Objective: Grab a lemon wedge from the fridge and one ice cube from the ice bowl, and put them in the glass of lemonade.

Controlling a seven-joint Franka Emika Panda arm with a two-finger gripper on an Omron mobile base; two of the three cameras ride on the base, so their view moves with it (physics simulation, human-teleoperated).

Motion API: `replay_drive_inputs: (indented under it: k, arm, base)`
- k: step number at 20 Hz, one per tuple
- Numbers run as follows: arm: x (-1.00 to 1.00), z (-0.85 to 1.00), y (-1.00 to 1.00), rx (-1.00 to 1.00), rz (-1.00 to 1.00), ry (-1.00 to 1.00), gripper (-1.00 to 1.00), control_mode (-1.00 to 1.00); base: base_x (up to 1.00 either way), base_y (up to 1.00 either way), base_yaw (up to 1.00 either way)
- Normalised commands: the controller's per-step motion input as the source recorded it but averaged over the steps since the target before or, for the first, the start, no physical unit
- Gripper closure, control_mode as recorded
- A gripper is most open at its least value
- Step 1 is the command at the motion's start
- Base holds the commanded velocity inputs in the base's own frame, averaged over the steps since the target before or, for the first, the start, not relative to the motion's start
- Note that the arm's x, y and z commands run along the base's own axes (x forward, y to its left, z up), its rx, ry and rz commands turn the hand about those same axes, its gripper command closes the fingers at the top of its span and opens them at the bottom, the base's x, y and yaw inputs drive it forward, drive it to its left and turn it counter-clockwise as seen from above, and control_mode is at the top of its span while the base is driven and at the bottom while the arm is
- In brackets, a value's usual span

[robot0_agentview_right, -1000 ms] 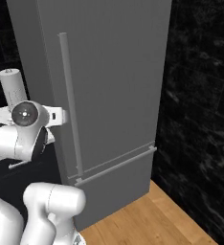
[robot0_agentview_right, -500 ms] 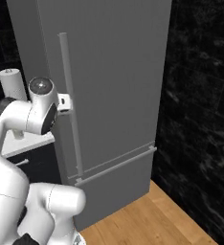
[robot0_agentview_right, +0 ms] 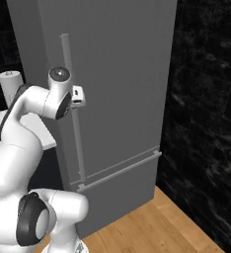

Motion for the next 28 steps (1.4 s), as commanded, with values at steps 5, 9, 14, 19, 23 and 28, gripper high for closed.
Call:
replay_drive_inputs:
  k: [5,9,14,19,23,28]
  arm:
    - [0.68,-0.10,-0.08,0.06,0.00,0.00,-1.00,-1.00]
    - [0.01,-0.31,-0.18,0.23,0.01,-0.22,-1.00,-1.00]
    - [0.24,-0.03,-0.01,0.11,0.00,-0.10,-1.00,-1.00]
    - [0.41,0.01,0.04,0.01,0.00,0.04,-1.00,-1.00]
    - [0.19,-0.28,0.13,0.01,0.00,-0.02,-1.00,-1.00]
    - [0.00,-0.53,0.28,0.06,0.00,-0.21,-1.00,-1.00]
  base:
    - [0.00,0.00,0.00]
    - [0.00,0.00,0.00]
    - [0.00,0.00,0.00]
    - [0.00,0.00,0.00]
    - [0.00,0.00,0.00]
    - [0.00,0.00,0.00]
